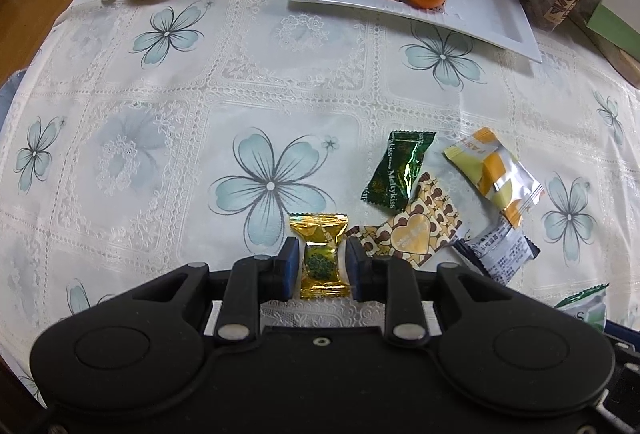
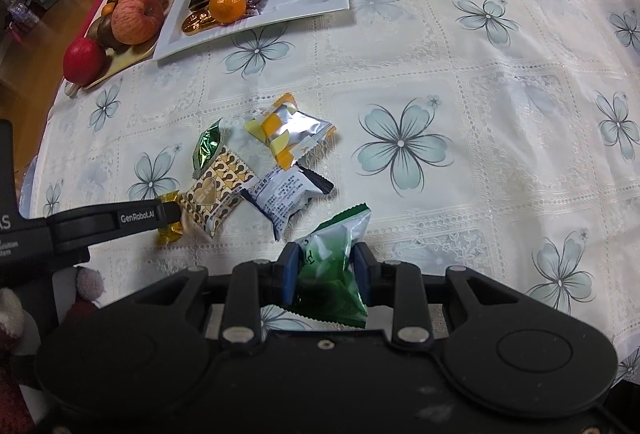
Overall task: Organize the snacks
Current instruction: 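Grasp the gold-wrapped candy with the left tool, then carry the green packet and gold candy back over the gold tray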
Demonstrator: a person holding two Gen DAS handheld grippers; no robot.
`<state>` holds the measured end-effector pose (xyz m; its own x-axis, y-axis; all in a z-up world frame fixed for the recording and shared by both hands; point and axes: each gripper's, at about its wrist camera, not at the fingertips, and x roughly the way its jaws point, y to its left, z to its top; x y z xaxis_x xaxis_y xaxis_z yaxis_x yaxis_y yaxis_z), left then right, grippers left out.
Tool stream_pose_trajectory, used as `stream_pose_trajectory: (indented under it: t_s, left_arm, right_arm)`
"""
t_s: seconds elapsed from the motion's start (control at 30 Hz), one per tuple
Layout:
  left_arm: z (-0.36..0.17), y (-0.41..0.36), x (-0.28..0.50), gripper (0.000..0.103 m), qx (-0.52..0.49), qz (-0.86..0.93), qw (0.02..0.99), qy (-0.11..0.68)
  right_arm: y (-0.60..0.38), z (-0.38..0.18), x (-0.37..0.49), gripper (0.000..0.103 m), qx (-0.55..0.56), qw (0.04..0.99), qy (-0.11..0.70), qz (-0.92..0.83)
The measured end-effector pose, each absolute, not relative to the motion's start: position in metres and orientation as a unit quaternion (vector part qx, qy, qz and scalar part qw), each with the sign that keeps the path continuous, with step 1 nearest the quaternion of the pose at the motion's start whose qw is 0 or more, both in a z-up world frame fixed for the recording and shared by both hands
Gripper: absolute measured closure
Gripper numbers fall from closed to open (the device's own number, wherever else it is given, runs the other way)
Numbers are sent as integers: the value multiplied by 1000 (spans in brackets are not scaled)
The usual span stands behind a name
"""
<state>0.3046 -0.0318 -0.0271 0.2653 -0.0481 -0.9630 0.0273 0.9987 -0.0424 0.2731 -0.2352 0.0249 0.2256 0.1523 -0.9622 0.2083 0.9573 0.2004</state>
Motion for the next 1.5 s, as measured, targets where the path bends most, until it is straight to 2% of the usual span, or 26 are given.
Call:
stream_pose_trajectory:
  t_s: [0.23,0.37,0.7,0.93,1.5]
  left_arm:
    - [-36,-33,306,68,-4,-13,791,611]
    - [-36,-36,301,78,7,-12,800,600]
    - [-4,-34,274,79,20,-14,831,555]
    - [19,-30,238,79,29,-25,846,533]
    - [15,1,108,78,19,-21,856,516]
  right_arm:
    - [-239,26,271,71,145,772,618,-23]
    - [-242,26,270,71,149,776,613,-27]
    - [-250,34,260,71,146,797,584,-36]
    - [-238,42,241,71,100,819,562,-54]
    - [-212,51,114,71,95,849,516,-68]
